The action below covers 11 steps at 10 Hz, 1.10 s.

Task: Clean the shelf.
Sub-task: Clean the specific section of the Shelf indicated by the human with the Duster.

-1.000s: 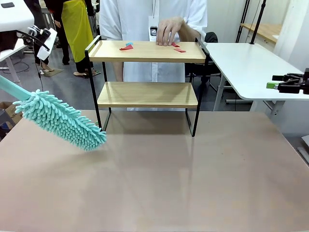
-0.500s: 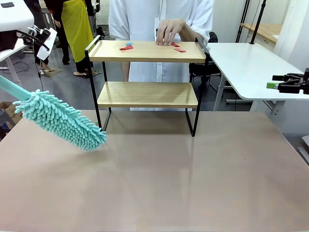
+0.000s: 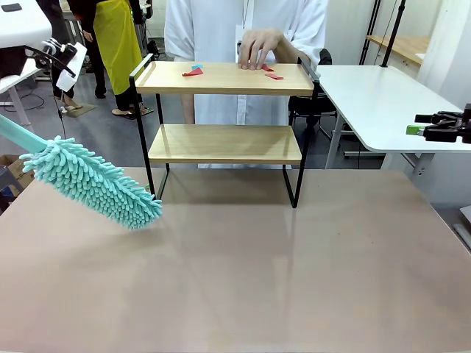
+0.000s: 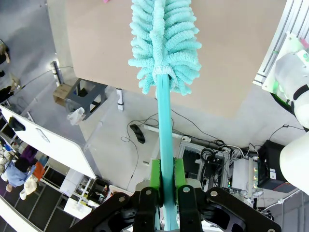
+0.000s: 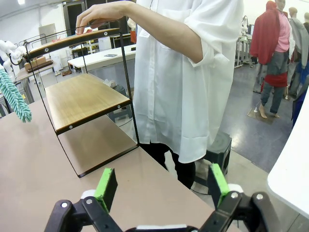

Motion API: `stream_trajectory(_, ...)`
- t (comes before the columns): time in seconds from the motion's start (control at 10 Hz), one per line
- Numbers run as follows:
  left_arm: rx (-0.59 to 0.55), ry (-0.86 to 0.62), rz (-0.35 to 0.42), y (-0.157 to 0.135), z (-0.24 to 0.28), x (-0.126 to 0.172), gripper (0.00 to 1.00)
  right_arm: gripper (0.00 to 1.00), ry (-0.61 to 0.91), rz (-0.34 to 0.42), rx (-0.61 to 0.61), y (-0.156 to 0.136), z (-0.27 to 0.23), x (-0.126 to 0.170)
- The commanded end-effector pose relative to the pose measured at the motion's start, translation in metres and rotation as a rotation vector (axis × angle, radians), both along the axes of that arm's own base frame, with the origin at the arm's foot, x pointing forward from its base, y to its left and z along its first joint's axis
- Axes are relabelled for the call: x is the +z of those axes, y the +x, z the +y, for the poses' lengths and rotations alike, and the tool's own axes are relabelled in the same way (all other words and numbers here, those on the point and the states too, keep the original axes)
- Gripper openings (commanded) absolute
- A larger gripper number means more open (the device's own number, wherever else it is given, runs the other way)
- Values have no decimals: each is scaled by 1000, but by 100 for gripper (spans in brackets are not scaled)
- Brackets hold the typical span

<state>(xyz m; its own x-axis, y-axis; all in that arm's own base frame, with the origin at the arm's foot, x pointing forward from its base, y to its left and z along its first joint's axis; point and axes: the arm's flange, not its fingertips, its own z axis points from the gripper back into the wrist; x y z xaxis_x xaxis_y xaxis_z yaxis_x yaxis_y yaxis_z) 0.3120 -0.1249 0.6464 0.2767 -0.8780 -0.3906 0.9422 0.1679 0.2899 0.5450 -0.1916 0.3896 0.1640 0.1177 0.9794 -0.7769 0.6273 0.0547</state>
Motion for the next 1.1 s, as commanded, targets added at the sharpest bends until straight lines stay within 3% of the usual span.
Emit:
stream_trajectory(0.0, 6, -1, -9, 1, 3, 2, 13, 100, 0, -6, 3, 0, 2, 3)
stream_trajectory(0.1, 0, 0, 0, 0, 0, 0, 13, 100, 0, -6, 3, 0, 2, 3)
stream_trajectory(0.3, -49, -112, -53, -9, 12, 22, 13, 100, 0, -6, 3, 0, 2, 3)
stream_trajectory(0.6, -153, -343, -165, -25, 10, 85, 13, 100, 0, -6, 3, 0, 2, 3)
stream_trajectory(0.8, -69, -467, -150, -31, -9, 133, 13, 100, 0, -6, 3, 0, 2, 3)
stream_trajectory(1.0, 55, -550, -192, -44, -37, 180, 13, 100, 0, -6, 3, 0, 2, 3)
